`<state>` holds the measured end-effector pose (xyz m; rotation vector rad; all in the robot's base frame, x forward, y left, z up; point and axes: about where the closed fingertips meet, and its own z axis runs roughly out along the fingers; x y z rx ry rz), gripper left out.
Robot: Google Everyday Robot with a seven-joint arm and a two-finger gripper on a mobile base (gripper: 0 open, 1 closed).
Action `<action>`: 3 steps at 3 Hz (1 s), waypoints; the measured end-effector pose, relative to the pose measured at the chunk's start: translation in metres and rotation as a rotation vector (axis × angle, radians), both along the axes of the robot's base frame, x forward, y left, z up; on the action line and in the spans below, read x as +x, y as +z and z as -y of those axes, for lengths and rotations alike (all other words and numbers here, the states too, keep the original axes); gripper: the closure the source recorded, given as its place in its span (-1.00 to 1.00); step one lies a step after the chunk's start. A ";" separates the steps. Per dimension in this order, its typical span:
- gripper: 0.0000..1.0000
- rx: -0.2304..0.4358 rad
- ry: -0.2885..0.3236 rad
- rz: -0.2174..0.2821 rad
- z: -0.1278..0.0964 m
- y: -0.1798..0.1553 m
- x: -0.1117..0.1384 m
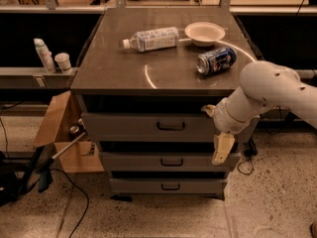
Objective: Open top drawer
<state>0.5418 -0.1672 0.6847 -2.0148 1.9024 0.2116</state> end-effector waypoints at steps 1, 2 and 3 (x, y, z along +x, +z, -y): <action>-1.00 -0.041 -0.022 0.034 -0.004 -0.018 0.027; -1.00 -0.044 -0.023 0.032 -0.005 -0.020 0.029; -1.00 -0.043 -0.022 0.012 -0.005 -0.023 0.028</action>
Offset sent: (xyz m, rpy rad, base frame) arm 0.0425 0.0038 -0.0287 -0.0725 -0.0314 -0.0430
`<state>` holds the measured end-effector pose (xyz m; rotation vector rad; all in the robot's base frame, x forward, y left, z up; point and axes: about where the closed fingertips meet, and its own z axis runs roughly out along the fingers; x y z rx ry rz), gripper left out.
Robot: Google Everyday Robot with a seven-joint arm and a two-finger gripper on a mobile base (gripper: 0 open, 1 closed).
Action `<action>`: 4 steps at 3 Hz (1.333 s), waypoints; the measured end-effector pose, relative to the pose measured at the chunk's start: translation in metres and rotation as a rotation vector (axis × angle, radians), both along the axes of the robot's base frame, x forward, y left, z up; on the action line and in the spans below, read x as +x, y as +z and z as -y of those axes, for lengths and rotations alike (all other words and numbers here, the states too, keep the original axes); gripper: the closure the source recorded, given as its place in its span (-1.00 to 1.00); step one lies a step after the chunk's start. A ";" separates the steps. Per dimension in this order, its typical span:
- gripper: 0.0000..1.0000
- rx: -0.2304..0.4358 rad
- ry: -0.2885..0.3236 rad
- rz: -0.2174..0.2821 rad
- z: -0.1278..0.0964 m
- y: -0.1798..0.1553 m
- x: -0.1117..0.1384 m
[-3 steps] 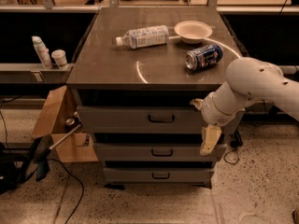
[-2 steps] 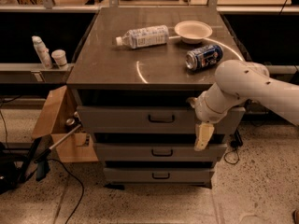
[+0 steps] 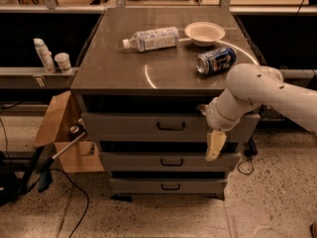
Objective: Open top drawer
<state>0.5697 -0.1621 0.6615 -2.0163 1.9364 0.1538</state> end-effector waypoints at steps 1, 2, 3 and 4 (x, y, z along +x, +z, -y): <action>-1.00 -0.006 -0.010 -0.058 0.002 -0.002 0.000; -1.00 -0.005 -0.014 -0.094 0.008 0.001 -0.005; -1.00 0.016 -0.018 -0.048 0.013 0.007 -0.017; -1.00 0.044 -0.070 0.008 0.030 0.019 -0.048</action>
Offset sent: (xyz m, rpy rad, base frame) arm -0.0042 -0.0149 0.0020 -0.0100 0.1355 -0.0300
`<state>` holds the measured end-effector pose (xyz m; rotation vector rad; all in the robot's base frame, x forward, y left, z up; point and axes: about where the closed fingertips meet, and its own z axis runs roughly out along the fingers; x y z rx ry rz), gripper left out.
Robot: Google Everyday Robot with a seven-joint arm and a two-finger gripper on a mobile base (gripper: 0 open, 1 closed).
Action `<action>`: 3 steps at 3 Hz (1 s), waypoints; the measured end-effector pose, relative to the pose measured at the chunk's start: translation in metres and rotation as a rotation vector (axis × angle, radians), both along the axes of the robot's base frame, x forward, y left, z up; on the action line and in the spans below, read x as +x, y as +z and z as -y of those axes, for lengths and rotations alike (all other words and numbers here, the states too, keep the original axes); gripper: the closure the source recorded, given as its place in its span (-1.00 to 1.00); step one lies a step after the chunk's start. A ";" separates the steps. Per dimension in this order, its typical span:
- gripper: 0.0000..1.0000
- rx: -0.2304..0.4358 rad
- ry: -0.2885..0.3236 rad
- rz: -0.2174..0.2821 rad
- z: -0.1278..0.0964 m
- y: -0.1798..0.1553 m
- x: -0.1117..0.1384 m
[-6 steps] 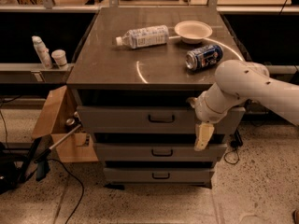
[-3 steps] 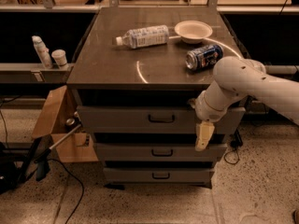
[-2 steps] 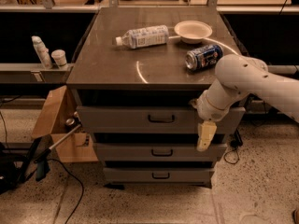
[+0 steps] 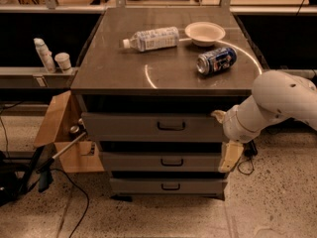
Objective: Open top drawer
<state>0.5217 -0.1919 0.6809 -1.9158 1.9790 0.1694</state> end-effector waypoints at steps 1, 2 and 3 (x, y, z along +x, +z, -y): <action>-1.00 -0.002 0.019 0.012 -0.007 0.003 0.013; -1.00 -0.003 0.034 0.022 -0.012 0.004 0.024; -1.00 -0.013 0.032 -0.026 -0.014 -0.006 0.032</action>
Offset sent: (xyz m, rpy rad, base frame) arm 0.0377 0.0175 0.0075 -0.0038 -0.0381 0.0487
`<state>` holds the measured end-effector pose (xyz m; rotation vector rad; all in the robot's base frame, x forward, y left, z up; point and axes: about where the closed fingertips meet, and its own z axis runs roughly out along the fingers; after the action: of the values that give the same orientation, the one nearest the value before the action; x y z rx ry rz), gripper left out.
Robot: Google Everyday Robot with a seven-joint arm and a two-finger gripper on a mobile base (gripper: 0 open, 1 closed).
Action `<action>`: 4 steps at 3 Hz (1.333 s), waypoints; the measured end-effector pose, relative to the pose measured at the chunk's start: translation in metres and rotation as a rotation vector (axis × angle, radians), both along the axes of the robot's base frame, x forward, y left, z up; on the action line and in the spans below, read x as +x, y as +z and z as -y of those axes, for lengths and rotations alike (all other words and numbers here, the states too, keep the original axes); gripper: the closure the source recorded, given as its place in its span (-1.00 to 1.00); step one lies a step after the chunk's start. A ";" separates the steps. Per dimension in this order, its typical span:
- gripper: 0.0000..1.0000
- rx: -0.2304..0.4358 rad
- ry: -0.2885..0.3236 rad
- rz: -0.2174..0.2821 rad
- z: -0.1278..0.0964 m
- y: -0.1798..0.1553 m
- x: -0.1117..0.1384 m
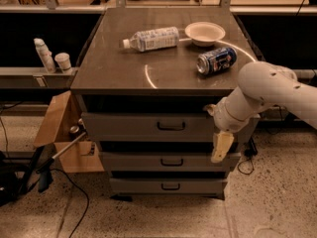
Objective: Open top drawer
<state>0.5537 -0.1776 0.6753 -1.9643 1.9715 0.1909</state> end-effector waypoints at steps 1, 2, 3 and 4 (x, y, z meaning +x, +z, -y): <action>-1.00 -0.009 -0.011 -0.049 0.003 -0.017 0.000; -1.00 -0.001 0.000 -0.056 0.003 -0.020 -0.003; -1.00 0.011 0.001 -0.054 0.008 -0.026 -0.012; -1.00 0.027 -0.018 -0.055 0.016 -0.030 -0.026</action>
Offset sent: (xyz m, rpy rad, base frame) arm 0.0004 -0.0025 -0.0134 -0.0076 0.0412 -0.0088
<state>0.5280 -0.1931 0.6453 -1.9436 2.0099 0.2682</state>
